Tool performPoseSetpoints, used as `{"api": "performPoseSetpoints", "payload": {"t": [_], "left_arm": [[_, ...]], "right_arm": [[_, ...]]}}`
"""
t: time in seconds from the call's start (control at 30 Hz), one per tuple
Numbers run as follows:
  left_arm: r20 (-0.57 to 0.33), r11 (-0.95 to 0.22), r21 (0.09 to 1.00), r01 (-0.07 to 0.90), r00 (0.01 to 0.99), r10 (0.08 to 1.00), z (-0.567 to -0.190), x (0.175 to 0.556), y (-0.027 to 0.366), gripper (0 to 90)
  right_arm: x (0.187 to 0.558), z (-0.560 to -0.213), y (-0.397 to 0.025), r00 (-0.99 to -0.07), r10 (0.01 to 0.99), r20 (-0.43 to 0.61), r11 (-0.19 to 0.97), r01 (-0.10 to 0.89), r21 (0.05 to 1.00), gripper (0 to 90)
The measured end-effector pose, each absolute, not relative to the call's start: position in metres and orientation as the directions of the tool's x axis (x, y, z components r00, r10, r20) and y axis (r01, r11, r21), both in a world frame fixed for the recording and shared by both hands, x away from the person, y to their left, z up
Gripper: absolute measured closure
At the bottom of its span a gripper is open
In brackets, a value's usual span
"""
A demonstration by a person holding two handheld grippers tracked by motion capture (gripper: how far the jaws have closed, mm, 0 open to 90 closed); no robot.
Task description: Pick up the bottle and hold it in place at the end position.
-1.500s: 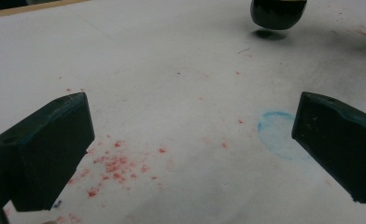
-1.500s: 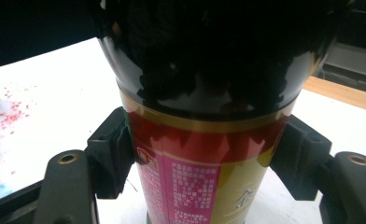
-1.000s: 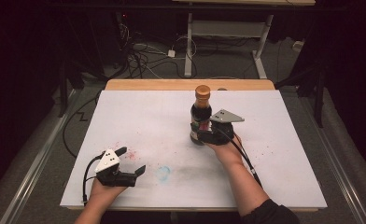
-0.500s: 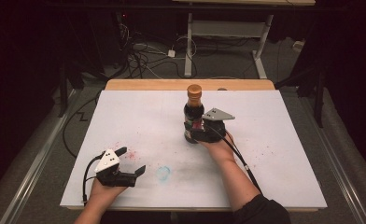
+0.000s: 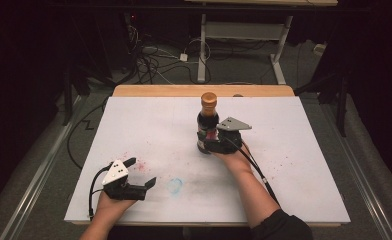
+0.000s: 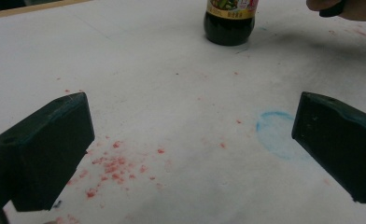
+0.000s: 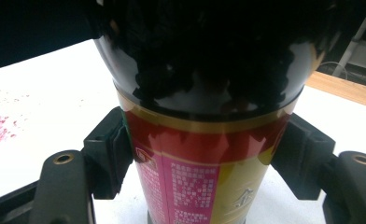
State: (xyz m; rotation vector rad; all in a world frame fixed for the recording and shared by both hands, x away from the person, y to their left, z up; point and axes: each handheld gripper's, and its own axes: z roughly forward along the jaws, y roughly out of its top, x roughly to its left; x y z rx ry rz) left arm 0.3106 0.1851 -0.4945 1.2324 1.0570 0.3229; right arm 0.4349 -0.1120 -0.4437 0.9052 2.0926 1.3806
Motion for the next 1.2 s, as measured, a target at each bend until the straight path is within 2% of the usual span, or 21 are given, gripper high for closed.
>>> {"api": "performPoseSetpoints", "payload": {"t": [0.13,0.23,0.57,0.63,0.83,0.87,0.9,1.0,1.1,1.2], "left_arm": [[-0.480,0.358,0.876,0.322,0.517,0.709,-0.494,0.311,0.185,0.0],[-0.480,0.357,0.876,0.324,0.519,0.708,-0.494,0.311,0.185,0.0],[-0.481,0.356,0.875,0.327,0.513,0.711,-0.494,0.312,0.185,0.0],[-0.484,0.354,0.873,0.335,0.509,0.712,-0.493,0.313,0.184,0.0],[-0.488,0.357,0.871,0.338,0.502,0.715,-0.487,0.319,0.180,0.0],[-0.486,0.358,0.872,0.334,0.507,0.711,-0.486,0.320,0.179,0.0],[-0.489,0.362,0.871,0.332,0.513,0.705,-0.484,0.321,0.178,0.0],[-0.485,0.355,0.873,0.334,0.518,0.705,-0.479,0.325,0.173,0.0],[-0.517,0.374,0.854,0.362,0.510,0.688,-0.475,0.331,0.168,0.0],[-0.513,0.371,0.857,0.359,0.520,0.682,-0.472,0.337,0.161,0.0]], "right_arm": [[0.436,-0.443,-0.113,-0.678,0.735,-0.023,0.277,0.270,0.922,27.7],[0.435,-0.442,-0.116,-0.671,0.742,-0.018,0.282,0.287,0.916,21.5],[0.418,-0.432,-0.129,-0.685,0.728,-0.020,0.277,0.267,0.923,24.1],[0.414,-0.430,-0.135,-0.688,0.725,-0.028,0.274,0.251,0.928,28.5],[0.409,-0.425,-0.144,-0.682,0.731,-0.018,0.252,0.246,0.936,33.9],[0.408,-0.423,-0.147,-0.681,0.732,-0.016,0.246,0.243,0.938,38.1],[0.408,-0.423,-0.147,-0.681,0.732,-0.016,0.246,0.243,0.938,38.1],[0.405,-0.418,-0.151,-0.674,0.738,-0.019,0.243,0.240,0.940,50.9],[0.404,-0.416,-0.152,-0.669,0.743,-0.027,0.246,0.236,0.940,54.9],[0.402,-0.414,-0.155,-0.667,0.745,-0.025,0.241,0.234,0.942,61.3]]}}
